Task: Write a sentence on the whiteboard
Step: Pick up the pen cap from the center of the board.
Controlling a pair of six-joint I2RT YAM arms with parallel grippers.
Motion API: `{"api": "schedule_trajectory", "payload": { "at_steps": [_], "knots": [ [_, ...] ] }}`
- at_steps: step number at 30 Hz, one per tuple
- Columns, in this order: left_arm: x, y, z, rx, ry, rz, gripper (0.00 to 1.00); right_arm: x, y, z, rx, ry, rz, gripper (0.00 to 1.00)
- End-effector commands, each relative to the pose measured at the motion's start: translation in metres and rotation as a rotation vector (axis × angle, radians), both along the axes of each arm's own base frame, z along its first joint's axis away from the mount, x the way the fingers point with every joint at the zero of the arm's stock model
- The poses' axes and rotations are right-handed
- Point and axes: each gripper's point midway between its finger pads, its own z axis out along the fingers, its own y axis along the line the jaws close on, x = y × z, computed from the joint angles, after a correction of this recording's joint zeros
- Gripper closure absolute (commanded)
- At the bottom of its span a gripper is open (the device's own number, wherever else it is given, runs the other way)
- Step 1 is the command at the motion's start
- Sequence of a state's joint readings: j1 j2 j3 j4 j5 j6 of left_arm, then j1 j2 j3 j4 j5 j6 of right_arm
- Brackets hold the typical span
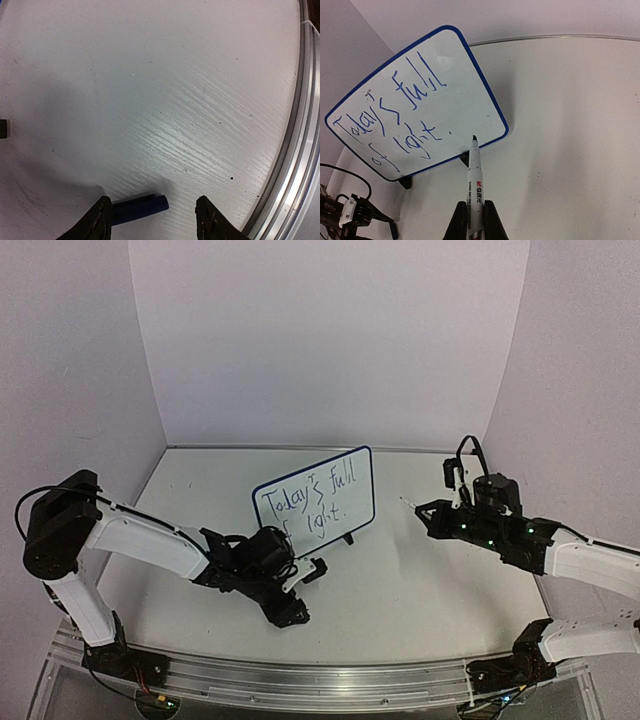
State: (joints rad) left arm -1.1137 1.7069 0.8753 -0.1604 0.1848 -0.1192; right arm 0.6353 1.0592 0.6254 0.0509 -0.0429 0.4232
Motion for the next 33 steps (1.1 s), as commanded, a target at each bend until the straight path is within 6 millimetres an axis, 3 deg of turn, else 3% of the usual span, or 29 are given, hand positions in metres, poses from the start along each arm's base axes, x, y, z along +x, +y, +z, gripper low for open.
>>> {"api": "schedule_trajectory", "payload": {
  "at_steps": [1,18,25,33],
  "knots": [
    [-0.01,0.0,-0.004,0.011,0.041,-0.037,0.44,0.003,0.003,0.014,0.021,-0.028,0.005,1.0],
    [-0.022,0.019,-0.01,0.045,0.093,-0.009,0.44,0.003,0.002,0.011,0.017,-0.024,0.001,1.0],
    [-0.004,0.02,-0.013,0.092,0.019,0.041,0.59,0.002,0.002,0.011,0.018,-0.024,0.002,1.0],
    [-0.004,0.023,-0.018,0.143,-0.012,0.031,0.73,0.002,0.0,0.011,0.019,-0.025,-0.003,1.0]
  ]
}}
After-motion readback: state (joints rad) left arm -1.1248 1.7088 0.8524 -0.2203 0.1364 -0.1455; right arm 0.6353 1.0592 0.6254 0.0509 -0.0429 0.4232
